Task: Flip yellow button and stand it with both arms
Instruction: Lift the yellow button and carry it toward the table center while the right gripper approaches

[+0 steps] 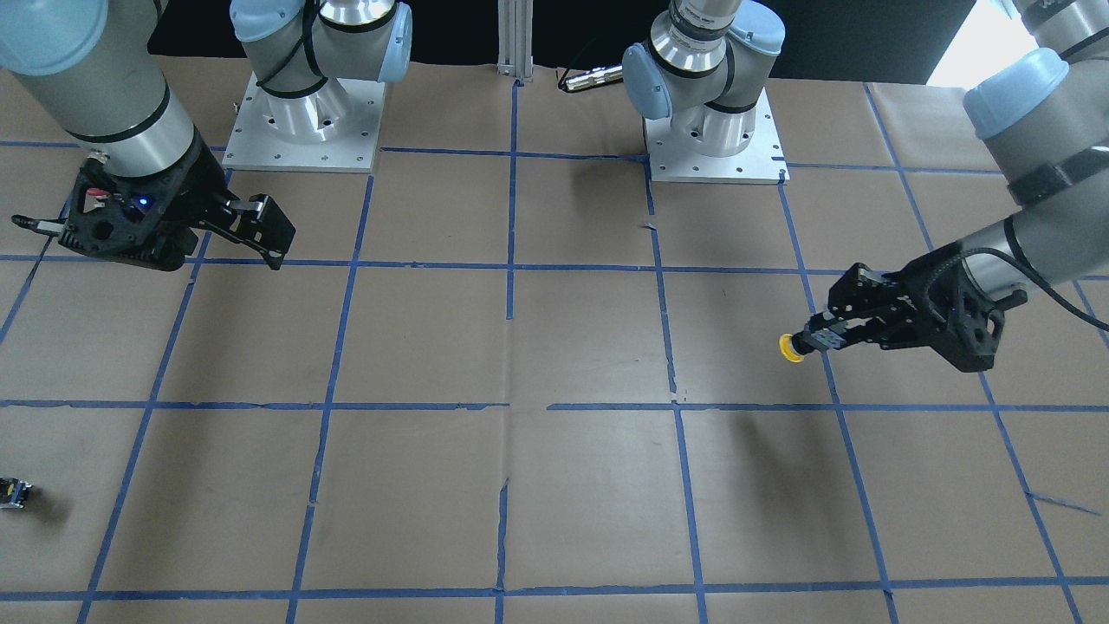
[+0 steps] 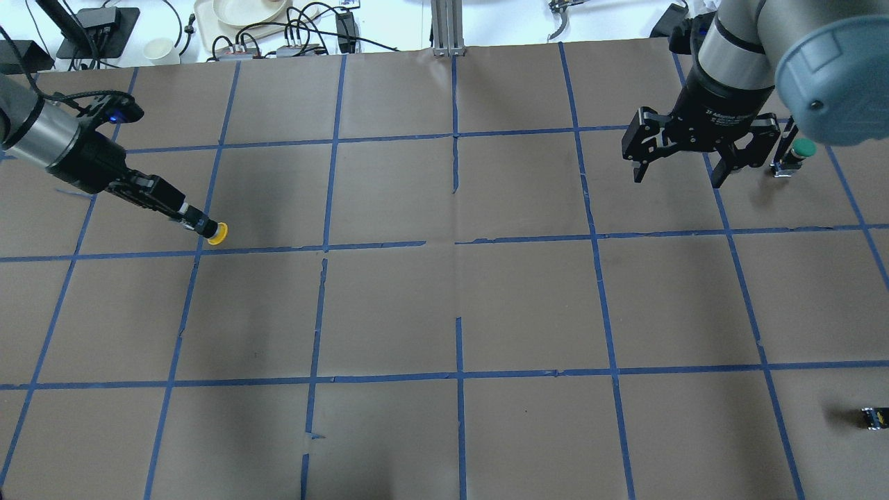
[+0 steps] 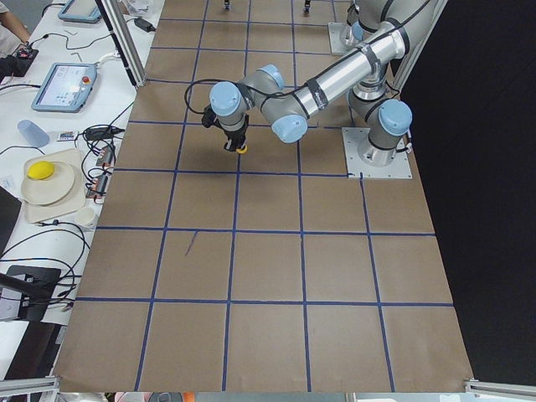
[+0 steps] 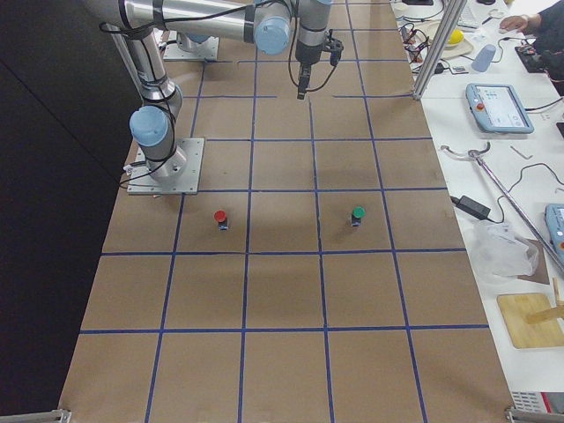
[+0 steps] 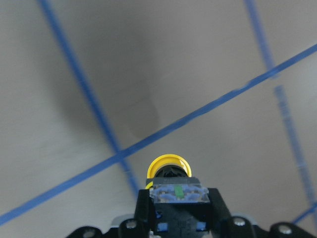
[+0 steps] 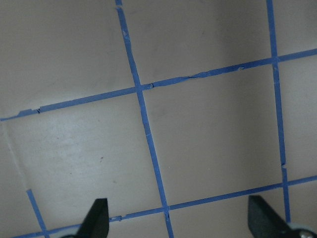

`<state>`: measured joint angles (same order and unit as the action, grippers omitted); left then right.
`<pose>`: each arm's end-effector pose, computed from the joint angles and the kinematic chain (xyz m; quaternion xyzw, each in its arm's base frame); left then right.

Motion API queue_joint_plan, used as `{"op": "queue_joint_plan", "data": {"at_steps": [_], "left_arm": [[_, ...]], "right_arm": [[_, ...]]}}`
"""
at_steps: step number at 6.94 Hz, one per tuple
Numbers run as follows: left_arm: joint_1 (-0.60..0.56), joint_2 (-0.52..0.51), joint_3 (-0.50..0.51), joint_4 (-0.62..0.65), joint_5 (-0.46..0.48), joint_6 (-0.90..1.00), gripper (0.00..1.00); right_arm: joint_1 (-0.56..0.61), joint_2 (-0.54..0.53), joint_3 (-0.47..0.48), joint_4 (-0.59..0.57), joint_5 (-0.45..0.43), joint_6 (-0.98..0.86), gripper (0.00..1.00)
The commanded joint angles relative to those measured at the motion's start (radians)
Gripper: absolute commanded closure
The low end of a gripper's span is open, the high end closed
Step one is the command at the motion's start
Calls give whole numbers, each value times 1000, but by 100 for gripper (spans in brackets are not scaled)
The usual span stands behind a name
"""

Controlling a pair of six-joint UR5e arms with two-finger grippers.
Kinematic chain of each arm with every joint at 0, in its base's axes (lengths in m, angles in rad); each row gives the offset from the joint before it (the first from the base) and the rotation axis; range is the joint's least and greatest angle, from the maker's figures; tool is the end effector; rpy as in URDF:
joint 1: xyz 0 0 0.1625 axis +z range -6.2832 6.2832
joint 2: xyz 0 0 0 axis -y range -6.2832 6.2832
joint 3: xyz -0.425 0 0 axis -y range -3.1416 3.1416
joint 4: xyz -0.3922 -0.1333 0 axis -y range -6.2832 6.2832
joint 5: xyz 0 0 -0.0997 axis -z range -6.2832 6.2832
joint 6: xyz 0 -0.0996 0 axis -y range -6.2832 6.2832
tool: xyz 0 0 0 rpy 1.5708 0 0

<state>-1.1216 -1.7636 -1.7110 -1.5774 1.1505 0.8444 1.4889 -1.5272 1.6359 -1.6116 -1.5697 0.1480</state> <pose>0.0673 -0.5402 0.3325 -0.1547 -0.9521 -0.0080 0.2637 0.0920 -0.5104 0.4384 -0.1146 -0.9928 -0.0339 0.0006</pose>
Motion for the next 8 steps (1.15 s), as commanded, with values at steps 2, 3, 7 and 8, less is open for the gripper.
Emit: {"op": "queue_joint_plan", "data": {"at_steps": [2,3,7,8], "left_arm": [[-116,94,-4,-398,-437,-173,92],[-145,113,-6,-488,-589,-172,92],[-328,158,-56,-667,-1029,-166,92],[-357,156,-87,-659,-1127,-160,92]], "right_arm": [[-122,27,-51,-1,395,262,0],[-125,44,-53,-16,554,392,0],[-34,30,-16,-40,761,778,1],[12,27,-16,-91,761,858,1]]}}
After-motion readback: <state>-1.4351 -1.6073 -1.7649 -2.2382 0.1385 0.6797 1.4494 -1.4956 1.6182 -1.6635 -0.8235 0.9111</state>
